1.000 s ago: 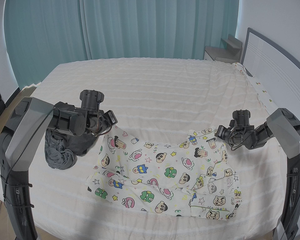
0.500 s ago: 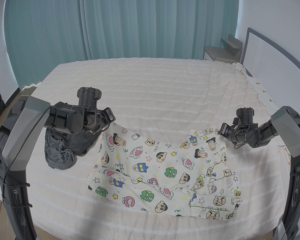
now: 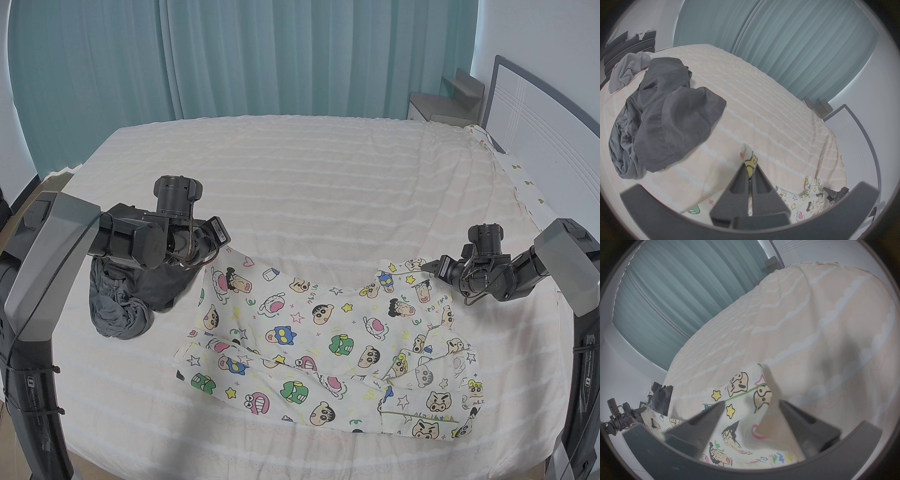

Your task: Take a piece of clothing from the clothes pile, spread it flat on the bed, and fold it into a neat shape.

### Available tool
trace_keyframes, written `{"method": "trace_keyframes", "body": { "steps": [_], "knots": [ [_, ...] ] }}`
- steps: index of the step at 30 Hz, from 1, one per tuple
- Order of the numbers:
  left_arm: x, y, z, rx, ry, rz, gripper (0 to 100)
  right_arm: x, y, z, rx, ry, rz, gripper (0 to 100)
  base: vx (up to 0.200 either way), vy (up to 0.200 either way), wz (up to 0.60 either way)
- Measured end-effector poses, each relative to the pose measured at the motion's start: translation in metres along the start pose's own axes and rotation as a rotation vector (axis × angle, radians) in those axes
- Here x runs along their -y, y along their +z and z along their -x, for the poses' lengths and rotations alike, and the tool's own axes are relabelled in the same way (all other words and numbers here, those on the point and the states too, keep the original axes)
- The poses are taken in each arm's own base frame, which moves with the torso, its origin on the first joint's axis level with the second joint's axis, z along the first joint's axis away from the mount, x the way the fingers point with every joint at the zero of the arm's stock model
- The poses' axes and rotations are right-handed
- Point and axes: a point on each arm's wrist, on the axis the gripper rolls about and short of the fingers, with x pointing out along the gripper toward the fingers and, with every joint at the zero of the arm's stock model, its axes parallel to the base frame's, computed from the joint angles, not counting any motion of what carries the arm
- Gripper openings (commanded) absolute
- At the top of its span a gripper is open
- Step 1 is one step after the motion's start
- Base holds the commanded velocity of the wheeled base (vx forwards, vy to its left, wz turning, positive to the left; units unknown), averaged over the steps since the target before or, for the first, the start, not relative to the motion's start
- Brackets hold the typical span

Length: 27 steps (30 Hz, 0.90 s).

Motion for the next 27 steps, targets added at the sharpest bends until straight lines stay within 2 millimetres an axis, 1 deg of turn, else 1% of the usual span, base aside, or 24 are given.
{"method": "trace_keyframes", "body": {
  "steps": [4, 9, 10, 15, 20, 23, 27],
  "knots": [
    [-0.001, -0.001, -0.001, -0.002, 0.002, 0.0, 0, 0.001, -0.002, -0.004, -0.008, 0.006, -0.002, 100, 0.0, 0.0, 0.0],
    [-0.001, -0.002, -0.002, -0.005, 0.004, 0.0, 0, -0.005, -0.006, -0.011, -0.014, 0.023, 0.008, 100, 0.0, 0.0, 0.0],
    [-0.001, -0.002, -0.002, -0.005, 0.004, 0.0, 0, -0.007, -0.007, -0.014, -0.014, 0.026, 0.01, 0, 0.0, 0.0, 0.0],
    [-0.002, -0.002, -0.002, -0.006, 0.006, 0.0, 0, -0.01, -0.008, -0.022, -0.009, 0.037, 0.017, 0, 0.0, 0.0, 0.0],
    [-0.003, -0.004, -0.003, -0.012, 0.011, 0.0, 0, -0.008, -0.01, -0.025, -0.01, 0.034, 0.013, 0, 0.0, 0.0, 0.0],
    [-0.005, -0.005, -0.003, -0.016, 0.015, 0.0, 0, -0.005, -0.008, -0.022, -0.01, 0.03, -0.005, 0, 0.0, 0.0, 0.0],
    [-0.006, -0.006, -0.001, -0.024, 0.018, 0.001, 0, -0.001, -0.003, -0.01, -0.02, 0.058, -0.036, 0, 0.0, 0.0, 0.0]
  ]
}}
